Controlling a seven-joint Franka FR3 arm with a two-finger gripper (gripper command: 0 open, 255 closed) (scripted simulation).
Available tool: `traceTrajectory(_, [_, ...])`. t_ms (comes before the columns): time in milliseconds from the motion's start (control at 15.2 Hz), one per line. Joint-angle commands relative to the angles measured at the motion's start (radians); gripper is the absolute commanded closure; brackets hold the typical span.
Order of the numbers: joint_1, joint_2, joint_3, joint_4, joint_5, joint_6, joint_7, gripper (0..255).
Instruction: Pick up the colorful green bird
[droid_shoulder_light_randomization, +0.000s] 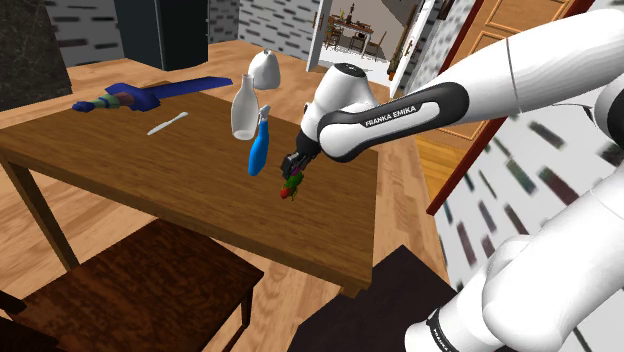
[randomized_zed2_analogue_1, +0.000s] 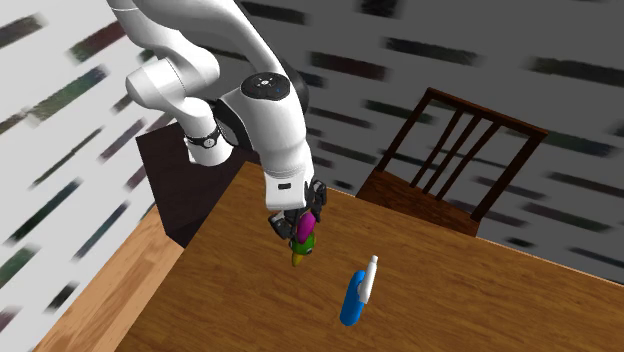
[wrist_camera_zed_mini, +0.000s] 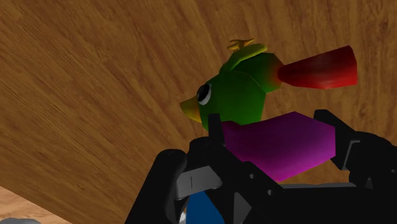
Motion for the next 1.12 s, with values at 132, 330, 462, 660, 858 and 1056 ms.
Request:
traceTrajectory(132, [0.002,-0.023,0.001,0.016,0.007,-0.043,-0.006,255])
traceTrajectory(330, [0.003,-0.045,0.001,0.036,0.013,-0.084,-0.011,255])
traceTrajectory(462, [0.004,-0.059,0.001,0.050,0.016,-0.112,-0.014,255])
traceTrajectory(660, [0.005,-0.077,0.000,0.072,0.020,-0.153,-0.019,255])
traceTrajectory(858, [0.005,-0.094,0.000,0.097,0.024,-0.194,-0.023,255])
traceTrajectory(1056, [0.005,-0.100,-0.001,0.107,0.025,-0.210,-0.024,255])
